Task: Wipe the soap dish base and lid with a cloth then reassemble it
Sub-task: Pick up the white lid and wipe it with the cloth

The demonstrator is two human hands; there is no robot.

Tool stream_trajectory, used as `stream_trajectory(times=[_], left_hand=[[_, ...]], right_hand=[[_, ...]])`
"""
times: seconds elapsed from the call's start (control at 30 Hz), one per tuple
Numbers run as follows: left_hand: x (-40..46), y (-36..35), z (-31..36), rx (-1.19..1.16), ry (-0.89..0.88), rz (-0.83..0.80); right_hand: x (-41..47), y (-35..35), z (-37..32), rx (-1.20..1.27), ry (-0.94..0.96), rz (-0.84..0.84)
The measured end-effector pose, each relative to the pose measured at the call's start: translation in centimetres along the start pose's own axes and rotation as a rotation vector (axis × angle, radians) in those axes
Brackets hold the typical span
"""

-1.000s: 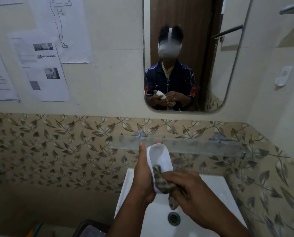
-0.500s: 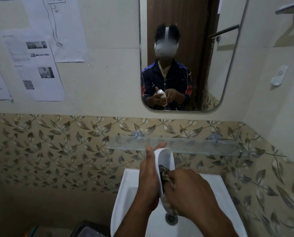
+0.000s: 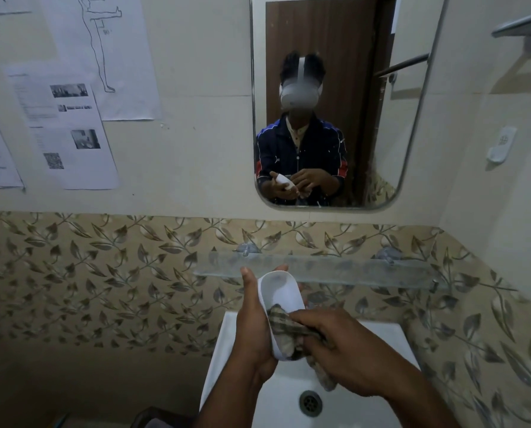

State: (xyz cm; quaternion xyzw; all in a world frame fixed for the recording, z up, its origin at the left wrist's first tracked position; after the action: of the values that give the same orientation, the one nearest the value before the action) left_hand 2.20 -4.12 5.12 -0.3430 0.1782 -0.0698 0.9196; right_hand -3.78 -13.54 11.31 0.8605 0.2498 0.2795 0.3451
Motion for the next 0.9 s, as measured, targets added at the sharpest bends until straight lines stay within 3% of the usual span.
stream_trajectory(times=[0.1, 0.17, 0.3, 0.4, 0.53, 0.6, 0.7, 0.8, 0.9], left_hand=[[0.2, 0.4, -0.4, 0.035, -0.001, 0.091], [-0.1, 0.0, -1.0, 0.048, 0.054, 0.092], [-0.5, -0.6, -1.9, 0.169, 0.049, -0.008], [-0.6, -0.5, -3.6, 0.260, 0.077, -0.050], [0.9, -0.5, -7.4, 0.164, 0.202, -0.067], [1.6, -0.6, -8.2, 0.206, 0.171, -0.059], [3.2, 0.4, -9.0, 0.264, 0.128, 0.048], [5.2, 0.9, -11.2, 0.220, 0.214, 0.065], [7.0, 1.7, -13.2, 0.031, 0.296, 0.179]], right_hand=[[-0.4, 0.0, 0.9, 0.044, -0.067, -0.024], [-0.7, 0.9, 1.3, 0.199, -0.147, 0.088], [-2.5, 0.7, 5.3, 0.908, -0.400, 0.534], [-3.6, -1.4, 7.1, 1.450, -0.473, 0.671], [-5.0, -2.5, 9.6, 1.419, -0.482, 0.694], [-5.7, -3.3, 12.0, 1.406, -0.518, 0.739], [-6.6, -4.0, 14.4, 1.545, -0.554, 0.830], [-8.3, -4.5, 16.2, 1.693, -0.562, 0.877], [-10.2, -4.8, 18.8, 1.726, -0.502, 0.926]])
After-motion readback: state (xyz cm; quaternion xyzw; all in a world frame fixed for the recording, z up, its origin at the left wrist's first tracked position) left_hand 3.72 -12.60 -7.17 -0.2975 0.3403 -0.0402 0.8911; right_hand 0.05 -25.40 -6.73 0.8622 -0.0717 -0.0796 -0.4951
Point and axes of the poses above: each hand's wrist, its own x-axis towards the middle knuckle, its own y-axis out of the back of the hand, z = x × y, the point moved 8 cm from there along x, towards the middle knuckle, and after that the axes turned 11 degrees about y, right-handed, at the moved point
